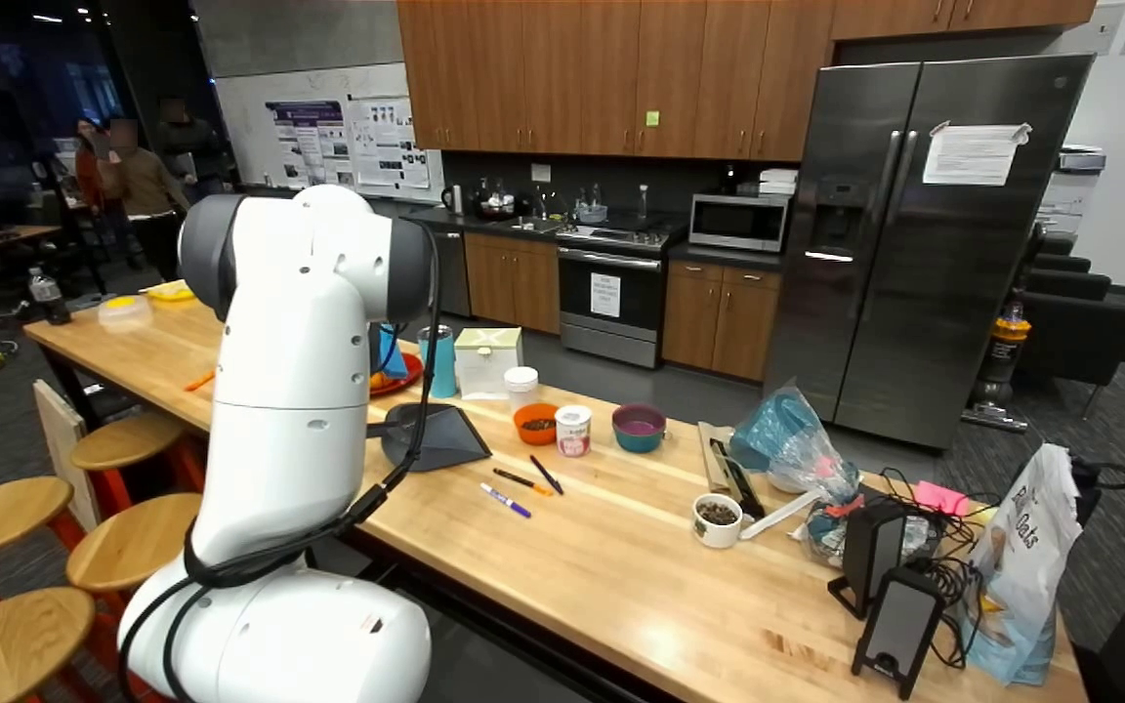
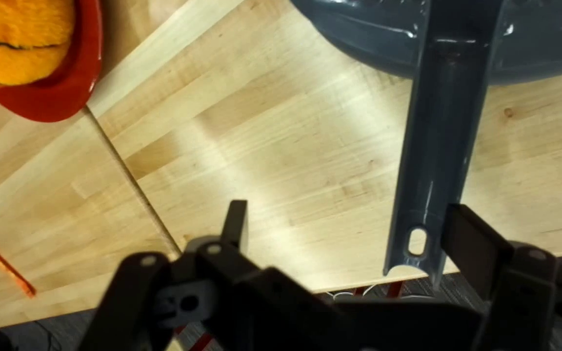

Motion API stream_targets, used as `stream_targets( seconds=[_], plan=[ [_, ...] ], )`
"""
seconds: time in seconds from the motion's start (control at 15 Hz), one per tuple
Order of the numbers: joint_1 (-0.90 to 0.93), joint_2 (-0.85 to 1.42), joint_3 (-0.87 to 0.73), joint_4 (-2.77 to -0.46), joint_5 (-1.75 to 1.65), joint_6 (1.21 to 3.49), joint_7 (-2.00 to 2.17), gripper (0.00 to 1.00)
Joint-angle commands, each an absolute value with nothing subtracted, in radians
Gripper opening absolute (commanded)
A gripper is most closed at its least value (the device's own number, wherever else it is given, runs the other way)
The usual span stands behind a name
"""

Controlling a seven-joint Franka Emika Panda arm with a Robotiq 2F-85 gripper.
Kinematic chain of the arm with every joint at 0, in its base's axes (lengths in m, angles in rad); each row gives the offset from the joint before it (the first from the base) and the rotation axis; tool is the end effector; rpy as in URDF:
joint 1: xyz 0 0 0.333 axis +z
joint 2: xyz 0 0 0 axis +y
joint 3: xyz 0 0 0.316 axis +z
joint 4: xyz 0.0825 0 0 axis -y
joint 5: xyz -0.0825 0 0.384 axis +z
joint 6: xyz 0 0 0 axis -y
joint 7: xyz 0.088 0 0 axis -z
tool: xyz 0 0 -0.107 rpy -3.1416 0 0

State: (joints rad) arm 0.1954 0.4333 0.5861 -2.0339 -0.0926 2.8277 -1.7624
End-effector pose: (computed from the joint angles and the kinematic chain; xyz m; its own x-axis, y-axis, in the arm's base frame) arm 0.4628 0.4343 0.3107 -0.8278 0.5541 0.0876 0.5303 0.7220 0.4444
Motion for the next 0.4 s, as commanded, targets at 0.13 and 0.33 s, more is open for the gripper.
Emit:
stream_targets(
  seconds=[0.13,0.33],
  plan=[
    [0.210,0.423,0.588,-2.009,-0.084,2.805,-1.760,1.00],
    [0.212,0.430,0.587,-2.011,-0.085,2.805,-1.760,1.00]
  ],
)
